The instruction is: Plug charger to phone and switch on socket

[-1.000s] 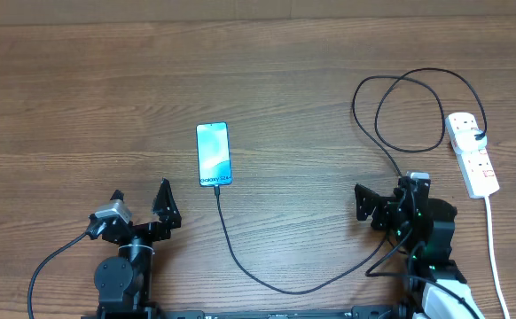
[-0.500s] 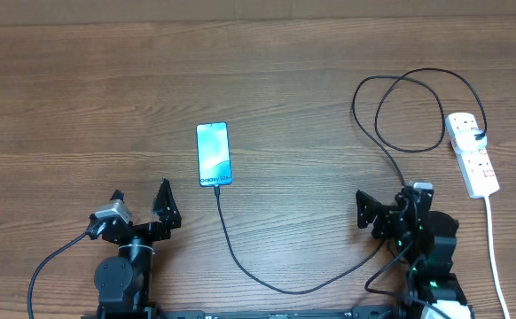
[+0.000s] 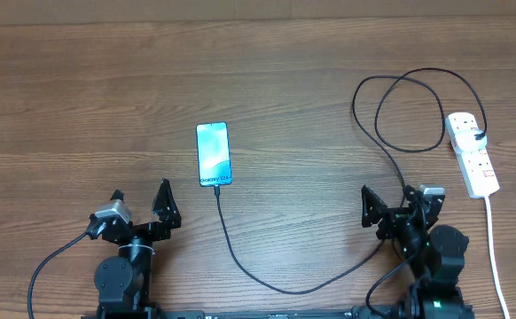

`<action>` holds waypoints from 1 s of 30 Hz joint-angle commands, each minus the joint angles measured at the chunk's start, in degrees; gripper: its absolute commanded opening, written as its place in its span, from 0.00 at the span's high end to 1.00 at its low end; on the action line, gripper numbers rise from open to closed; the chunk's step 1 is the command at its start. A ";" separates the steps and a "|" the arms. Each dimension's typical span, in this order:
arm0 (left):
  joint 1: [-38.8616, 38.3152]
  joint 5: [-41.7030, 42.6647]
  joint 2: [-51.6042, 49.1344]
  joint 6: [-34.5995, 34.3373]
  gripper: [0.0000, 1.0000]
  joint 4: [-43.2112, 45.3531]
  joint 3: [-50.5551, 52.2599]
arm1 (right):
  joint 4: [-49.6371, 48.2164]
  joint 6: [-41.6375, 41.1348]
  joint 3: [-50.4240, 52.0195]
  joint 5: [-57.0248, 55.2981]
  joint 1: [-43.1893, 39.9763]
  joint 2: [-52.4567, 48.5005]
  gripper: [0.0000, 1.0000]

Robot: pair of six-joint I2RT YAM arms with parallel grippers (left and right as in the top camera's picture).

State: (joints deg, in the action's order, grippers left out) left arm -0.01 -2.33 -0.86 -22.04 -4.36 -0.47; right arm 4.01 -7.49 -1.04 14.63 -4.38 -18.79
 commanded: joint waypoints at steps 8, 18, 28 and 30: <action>0.04 0.26 0.48 1.29 0.00 0.07 0.17 | -0.20 -0.20 0.59 -0.83 3.21 14.93 0.00; 0.04 0.26 0.48 1.29 0.01 0.07 0.17 | -0.26 -0.22 0.59 -0.42 3.19 18.67 0.00; 0.04 0.26 0.48 1.27 0.01 0.07 0.17 | -0.44 -0.20 0.59 -0.42 3.19 18.67 0.00; 0.04 0.26 0.48 1.27 0.00 0.07 0.17 | -0.44 -0.22 0.59 -0.42 3.19 18.67 0.00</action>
State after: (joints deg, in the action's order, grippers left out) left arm -0.01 -2.33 -0.86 -22.04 -4.36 -0.47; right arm 3.97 -7.46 -1.04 14.59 -1.45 -0.73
